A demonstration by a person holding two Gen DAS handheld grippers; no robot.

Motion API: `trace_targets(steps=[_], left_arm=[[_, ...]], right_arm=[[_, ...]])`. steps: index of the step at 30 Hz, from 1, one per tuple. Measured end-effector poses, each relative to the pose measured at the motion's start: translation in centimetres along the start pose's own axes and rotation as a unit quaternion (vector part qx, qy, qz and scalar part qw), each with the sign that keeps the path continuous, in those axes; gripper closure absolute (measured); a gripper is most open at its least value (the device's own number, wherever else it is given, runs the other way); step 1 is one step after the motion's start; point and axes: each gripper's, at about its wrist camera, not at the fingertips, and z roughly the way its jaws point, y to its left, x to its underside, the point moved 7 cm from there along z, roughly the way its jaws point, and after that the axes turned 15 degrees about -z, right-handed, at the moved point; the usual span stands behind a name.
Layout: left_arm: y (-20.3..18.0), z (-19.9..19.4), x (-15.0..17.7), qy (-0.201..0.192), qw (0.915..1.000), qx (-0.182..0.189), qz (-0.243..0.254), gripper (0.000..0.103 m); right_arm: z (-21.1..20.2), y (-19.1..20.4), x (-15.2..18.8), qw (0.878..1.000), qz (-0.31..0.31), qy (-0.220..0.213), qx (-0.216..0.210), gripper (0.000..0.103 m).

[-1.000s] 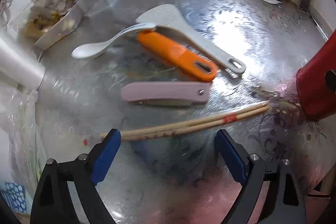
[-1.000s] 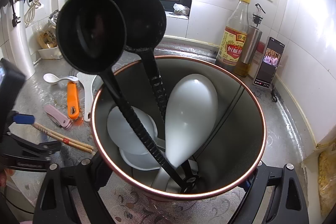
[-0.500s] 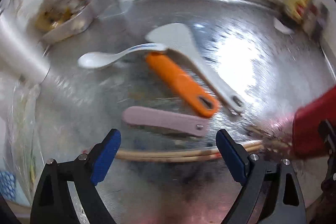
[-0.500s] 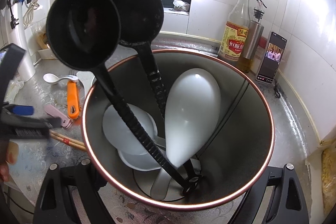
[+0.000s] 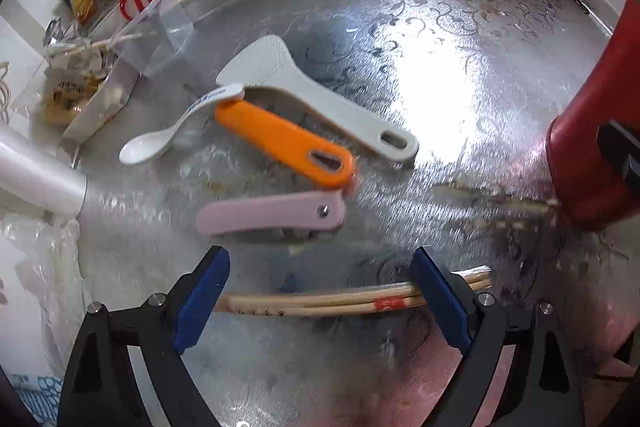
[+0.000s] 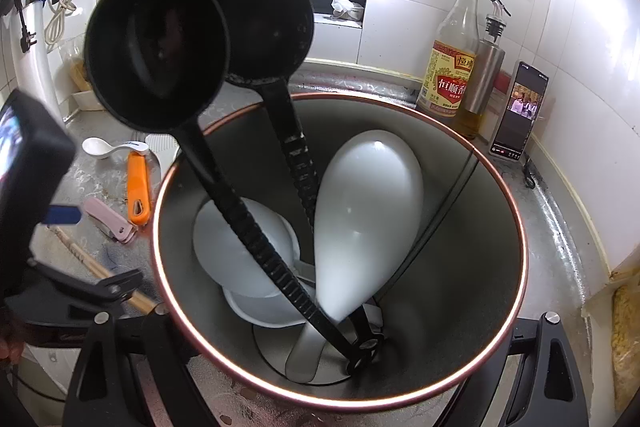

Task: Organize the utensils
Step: 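Lower the open left gripper around the wooden chopsticks, then close the left gripper on the wooden chopsticks' end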

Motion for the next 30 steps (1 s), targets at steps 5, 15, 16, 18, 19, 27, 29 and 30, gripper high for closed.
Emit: trace_targets(steps=[5,15,16,18,19,27,29,30], left_arm=[[2.8,-0.3,1.7,0.008,0.9995,-0.016,-0.027,0.01],[10.2,0.8,3.4,0.038,0.9829,-0.02,-0.179,0.01],[10.6,1.0,3.4,0.044,0.979,-0.007,-0.199,0.01],[11.0,1.3,3.6,0.053,0.9714,0.024,-0.23,0.016],[11.0,1.3,3.5,0.048,0.9699,0.032,-0.236,0.018],[8.5,0.7,1.8,0.019,0.9783,0.055,-0.199,0.081],[7.8,0.6,1.5,0.014,0.9777,0.067,-0.199,0.085],[7.9,1.0,0.9,0.012,0.9765,0.076,-0.201,0.09]], right_arm=[[0.0,0.0,-0.1,1.0,0.001,0.0,-0.002,0.009],[0.1,-0.1,-0.1,1.0,0.0,0.0,-0.005,0.009],[0.1,-0.1,-0.1,1.0,0.0,0.0,-0.005,0.009],[0.0,-0.1,-0.1,1.0,-0.001,-0.001,-0.004,0.009],[0.0,-0.1,-0.1,1.0,-0.002,-0.002,-0.004,0.009],[-0.2,-0.1,-0.1,1.0,-0.002,-0.004,-0.003,0.009],[-0.2,-0.1,-0.1,1.0,-0.001,-0.004,-0.002,0.009],[-0.2,-0.1,-0.1,1.0,-0.001,-0.003,-0.002,0.009]])
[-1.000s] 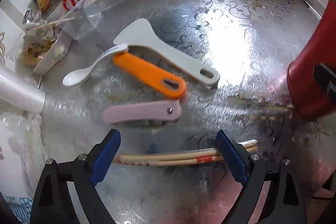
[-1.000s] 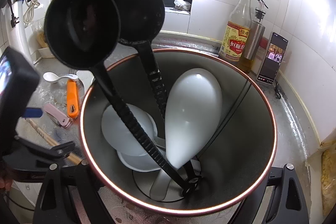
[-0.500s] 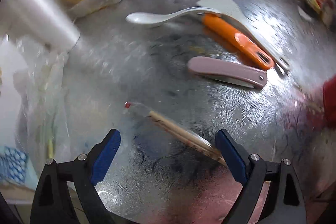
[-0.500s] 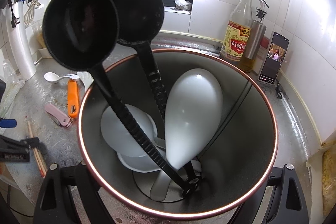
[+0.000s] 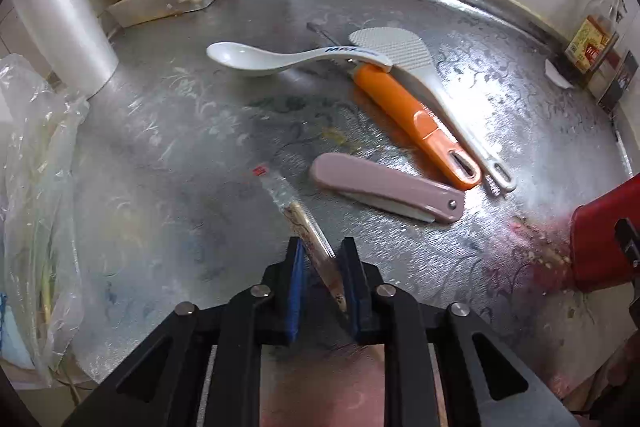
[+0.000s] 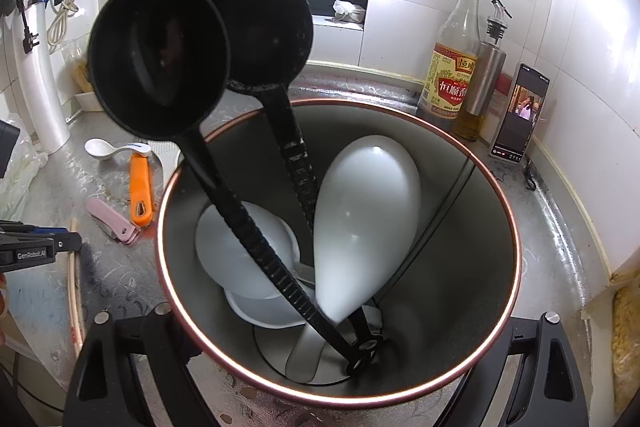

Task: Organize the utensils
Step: 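Close the left gripper on the wooden chopsticks' end, then lift the chopsticks upright and carry them over the red holder with the left gripper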

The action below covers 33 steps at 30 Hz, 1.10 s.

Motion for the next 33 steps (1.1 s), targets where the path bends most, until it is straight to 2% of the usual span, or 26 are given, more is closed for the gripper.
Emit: trace_targets(steps=[3,12,17,24,29,33], left_arm=[[-0.1,-0.3,-0.6,-0.01,0.9999,0.01,-0.005,0.098],[0.5,-1.8,-4.0,-0.045,0.9976,0.047,-0.022,0.098],[0.2,-4.8,-4.8,-0.072,0.9934,0.083,-0.032,0.098],[-2.1,-11.1,-6.7,-0.139,0.9808,0.137,-0.01,0.098],[-4.2,-15.6,-8.0,-0.186,0.9658,0.18,0.011,0.098],[-6.1,-18.9,-8.8,-0.206,0.9524,0.224,0.026,0.098]], right_arm=[[-0.1,0.1,0.0,1.0,0.001,0.0,0.0,0.009],[-0.1,0.0,0.0,1.0,0.002,0.001,0.002,0.009],[0.0,-0.1,-0.1,1.0,0.002,0.001,0.002,0.009],[0.2,-0.2,-0.4,1.0,0.002,0.0,0.004,0.009],[0.2,-0.3,-0.5,1.0,0.0,-0.001,0.006,0.009],[0.2,-0.2,-0.5,1.0,-0.001,-0.002,0.006,0.009]])
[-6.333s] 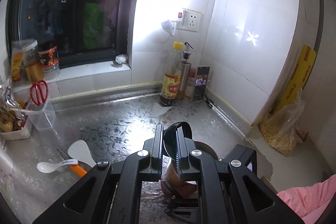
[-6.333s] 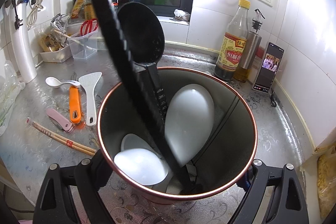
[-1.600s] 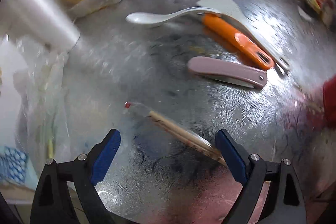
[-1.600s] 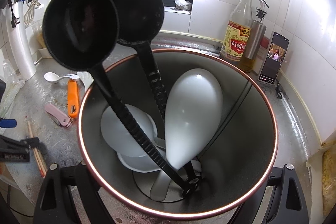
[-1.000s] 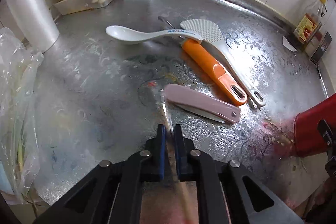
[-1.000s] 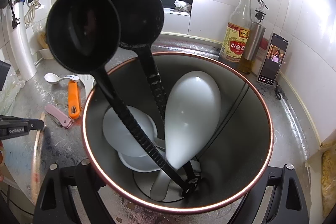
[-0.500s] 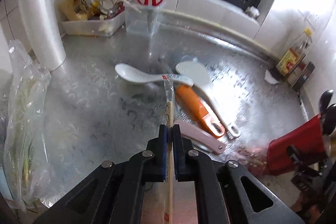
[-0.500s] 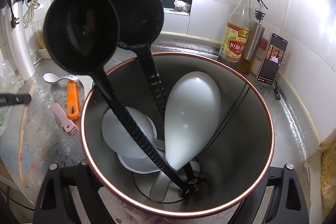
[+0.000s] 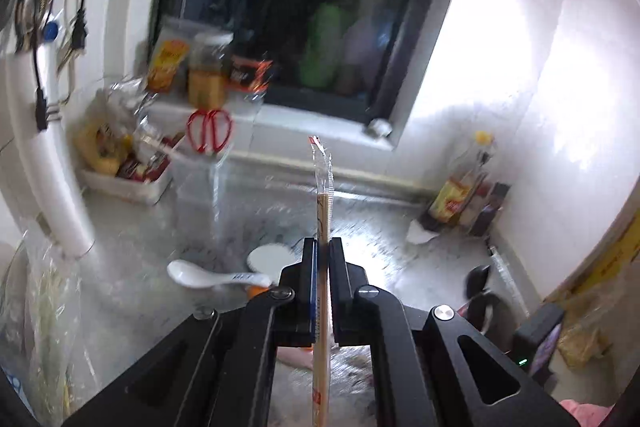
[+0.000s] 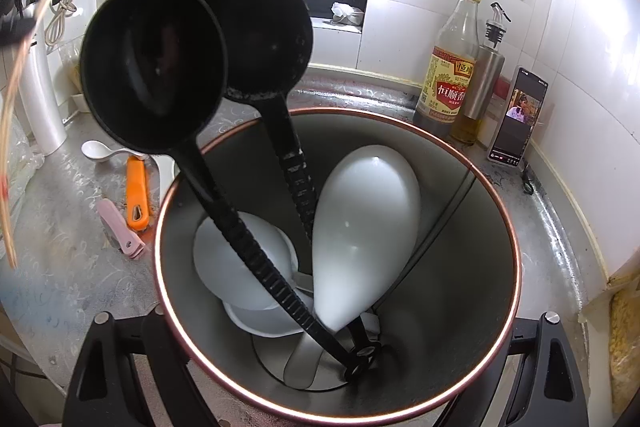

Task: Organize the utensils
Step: 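Lift the chopsticks upright and carry them over the red holder with the left gripper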

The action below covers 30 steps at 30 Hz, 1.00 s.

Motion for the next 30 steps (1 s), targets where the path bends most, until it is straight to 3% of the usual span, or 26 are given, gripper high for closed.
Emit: trace_targets(steps=[7,16,24,30], left_arm=[[-6.7,-0.5,-1.4,-0.015,0.9959,0.076,0.047,0.098],[-14.2,-0.6,-1.9,-0.017,0.9828,0.152,0.104,0.098],[-18.1,1.9,-1.0,0.001,0.9743,0.178,0.138,0.098],[-19.0,4.3,-0.2,0.015,0.9732,0.182,0.139,0.098]], right_arm=[[0.1,-0.1,-0.1,1.0,0.0,-0.001,0.0,0.009],[0.1,0.0,-0.1,1.0,-0.004,-0.002,0.0,0.009],[0.1,0.0,0.0,1.0,-0.005,-0.002,-0.001,0.009],[0.1,0.1,0.0,1.0,-0.008,-0.001,0.001,0.009]])
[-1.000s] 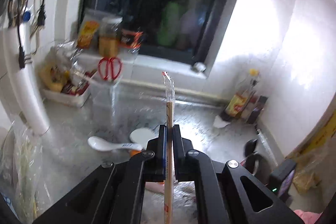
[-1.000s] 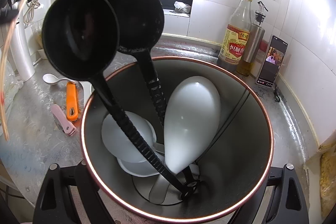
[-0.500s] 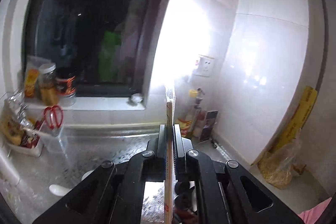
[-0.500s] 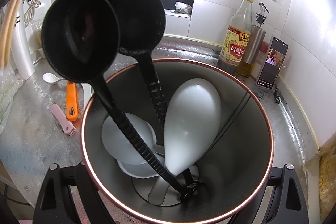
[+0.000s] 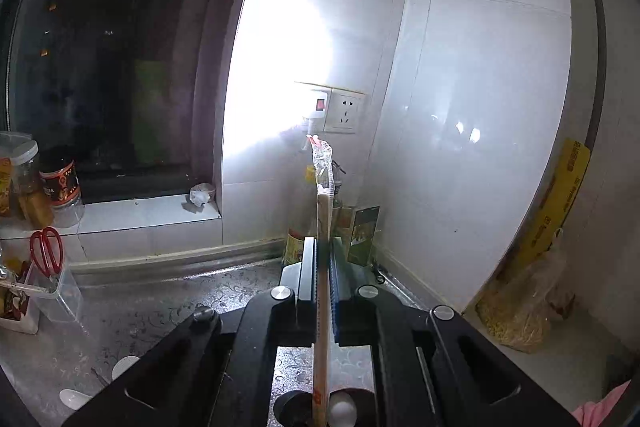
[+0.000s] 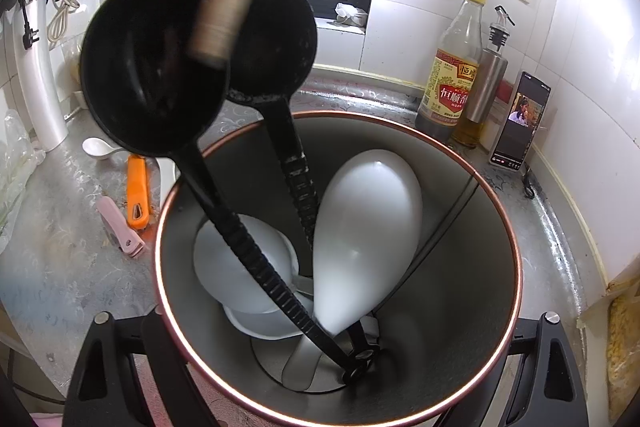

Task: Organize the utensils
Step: 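Lift the chopsticks upright and carry them over the red holder with the left gripper, then lower the chopsticks into the red holder and open the left gripper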

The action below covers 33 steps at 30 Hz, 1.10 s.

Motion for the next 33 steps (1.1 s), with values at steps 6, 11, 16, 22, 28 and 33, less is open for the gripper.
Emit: trace_targets(steps=[6,11,16,22,28,33], left_arm=[[-0.4,1.5,1.7,0.012,0.9999,-0.003,0.009,0.098],[0.2,1.8,3.3,0.021,0.9997,-0.011,0.009,0.098],[1.2,1.1,4.8,0.033,0.9993,-0.014,-0.01,0.098],[1.9,-0.1,6.0,0.041,0.9987,-0.02,-0.023,0.098],[2.3,-1.1,7.0,0.054,0.9978,-0.021,-0.032,0.098],[2.8,-1.6,8.0,0.069,0.9966,-0.024,-0.038,0.098]], right_arm=[[0.0,0.0,0.0,1.0,-0.001,0.0,0.0,0.009],[0.0,0.0,0.0,1.0,0.0,0.0,0.0,0.009],[0.0,0.1,0.0,1.0,0.0,0.0,0.0,0.009],[0.0,0.1,0.0,1.0,-0.001,0.001,0.0,0.009],[0.0,0.1,0.0,1.0,-0.001,0.001,0.001,0.009],[0.0,0.0,0.0,1.0,-0.001,0.001,0.001,0.009]])
